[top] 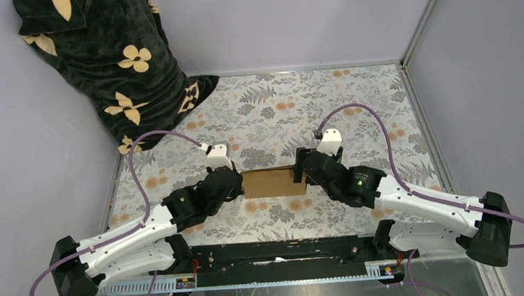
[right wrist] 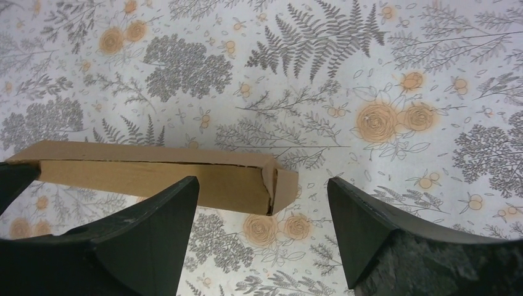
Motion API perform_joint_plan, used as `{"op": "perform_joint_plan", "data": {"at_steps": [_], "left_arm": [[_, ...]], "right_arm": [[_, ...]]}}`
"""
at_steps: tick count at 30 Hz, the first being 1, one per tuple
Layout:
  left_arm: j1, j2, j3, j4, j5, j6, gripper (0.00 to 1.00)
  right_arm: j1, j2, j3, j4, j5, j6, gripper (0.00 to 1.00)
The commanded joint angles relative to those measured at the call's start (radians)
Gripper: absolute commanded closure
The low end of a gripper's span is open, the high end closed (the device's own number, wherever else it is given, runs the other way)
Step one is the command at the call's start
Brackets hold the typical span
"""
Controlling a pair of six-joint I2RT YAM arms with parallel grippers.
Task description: Fold the paper box
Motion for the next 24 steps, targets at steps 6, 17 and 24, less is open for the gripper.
{"op": "perform_joint_plan", "data": {"at_steps": [6, 17, 24], "left_arm": [[-0.038, 0.071, -0.087, 0.009, -0.007, -0.019, 0.93], [-0.086, 0.146, -0.106, 0.052, -0.056, -0.039, 0.94], [-0.088, 0.198, -0.093, 0.072, -0.061, -0.029, 0.94]], "right_arm": [[-0.004, -0.170, -0.196, 0.306, 0.159, -0.073, 0.18], [-0.005, -0.327, -0.344, 0.543, 0.133, -0.237, 0.23], [-0.004, -0.273, -0.308, 0.522, 0.195, -0.281, 0.23]]}}
